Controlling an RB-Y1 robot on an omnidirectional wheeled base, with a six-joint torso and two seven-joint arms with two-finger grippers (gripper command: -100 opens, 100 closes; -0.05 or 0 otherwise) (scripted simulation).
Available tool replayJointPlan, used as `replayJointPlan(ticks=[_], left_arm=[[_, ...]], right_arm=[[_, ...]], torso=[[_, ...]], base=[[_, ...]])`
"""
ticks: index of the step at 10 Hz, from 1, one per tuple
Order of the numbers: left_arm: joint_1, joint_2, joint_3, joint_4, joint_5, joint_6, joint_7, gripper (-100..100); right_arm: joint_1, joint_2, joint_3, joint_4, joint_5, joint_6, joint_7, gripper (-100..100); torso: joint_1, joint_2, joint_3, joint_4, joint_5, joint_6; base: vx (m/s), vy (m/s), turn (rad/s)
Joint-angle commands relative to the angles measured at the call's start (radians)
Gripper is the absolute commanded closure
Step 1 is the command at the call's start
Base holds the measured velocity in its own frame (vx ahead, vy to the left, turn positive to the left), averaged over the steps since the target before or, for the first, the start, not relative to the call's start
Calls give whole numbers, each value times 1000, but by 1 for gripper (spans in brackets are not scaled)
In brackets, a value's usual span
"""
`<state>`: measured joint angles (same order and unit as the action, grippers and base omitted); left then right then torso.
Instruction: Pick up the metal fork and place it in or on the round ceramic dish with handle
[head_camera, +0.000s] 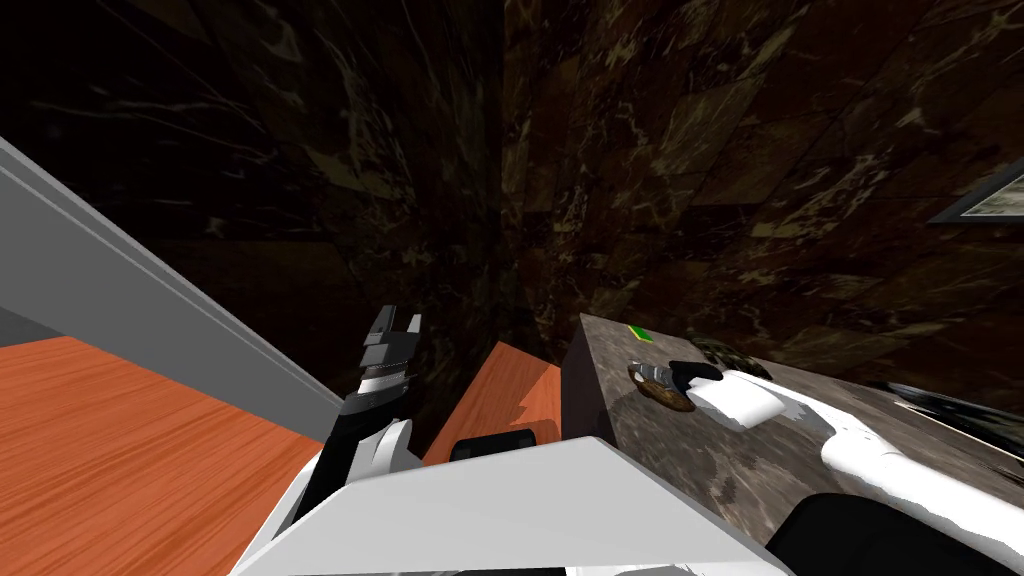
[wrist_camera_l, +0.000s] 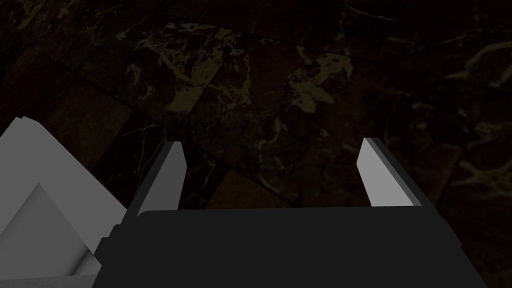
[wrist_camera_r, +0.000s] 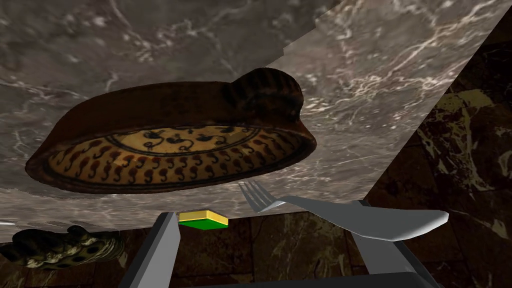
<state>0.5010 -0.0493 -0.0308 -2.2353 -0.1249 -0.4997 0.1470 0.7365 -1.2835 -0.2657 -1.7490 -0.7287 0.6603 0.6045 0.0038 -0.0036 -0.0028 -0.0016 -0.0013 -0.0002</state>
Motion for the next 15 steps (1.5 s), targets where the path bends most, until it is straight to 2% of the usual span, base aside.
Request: replayJointPlan(ticks=[1,2,3,4,6,7,8,10,11,12,14,15], left_arm=[[0,0,0,0,0,0,0,0],[0,0,0,0,0,0,0,0],[0,0,0,0,0,0,0,0],[0,0,0,0,0,0,0,0],[0,0,0,0,0,0,0,0],[0,0,0,0,0,0,0,0],[0,0,0,0,0,0,0,0],[0,0,0,0,0,0,0,0],[0,0,0,0,0,0,0,0],[0,0,0,0,0,0,0,0],[0,0,0,0,0,0,0,0],[0,0,0,0,0,0,0,0]], right_arm=[[-4,-50,19,17,-10,-35,-8,-100],[-4,-75,19,17,-10,-35,-8,-100],[0,-111,61,59,-62,-78,-58,-100],[0,-143,84,77,-66,-106,-58,-100],[0,-193,84,77,-66,-119,-58,-100],[5,-230,142,133,-118,-167,-106,-100],[5,-267,149,137,-122,-194,-108,-100],[5,-312,149,137,-122,-203,-108,-100],[9,-349,200,186,-170,-249,-158,-100],[9,-379,214,197,-178,-273,-158,-100],[9,-431,214,197,-178,-287,-158,-100],[9,-431,214,197,-178,-287,-158,-100]], torso=[[0,0,0,0,0,0],[-1,0,0,0,0,0],[-3,0,0,0,0,0],[-1,1,0,0,-1,1],[-2,1,0,0,-1,0],[-4,1,0,0,-1,0],[-2,1,0,0,-1,2],[-2,1,0,0,-1,0],[-3,1,0,0,-1,0],[-2,1,1,0,-1,2],[-2,1,0,0,-1,0],[-3,1,0,0,-1,0]], base=[[13,34,-1],[2,6,14],[13,47,-166],[12,65,-114],[3,18,7],[18,38,-164],[18,53,-132],[-1,23,18],[4,40,-171],[5,62,-126],[6,24,15],[0,0,0]])
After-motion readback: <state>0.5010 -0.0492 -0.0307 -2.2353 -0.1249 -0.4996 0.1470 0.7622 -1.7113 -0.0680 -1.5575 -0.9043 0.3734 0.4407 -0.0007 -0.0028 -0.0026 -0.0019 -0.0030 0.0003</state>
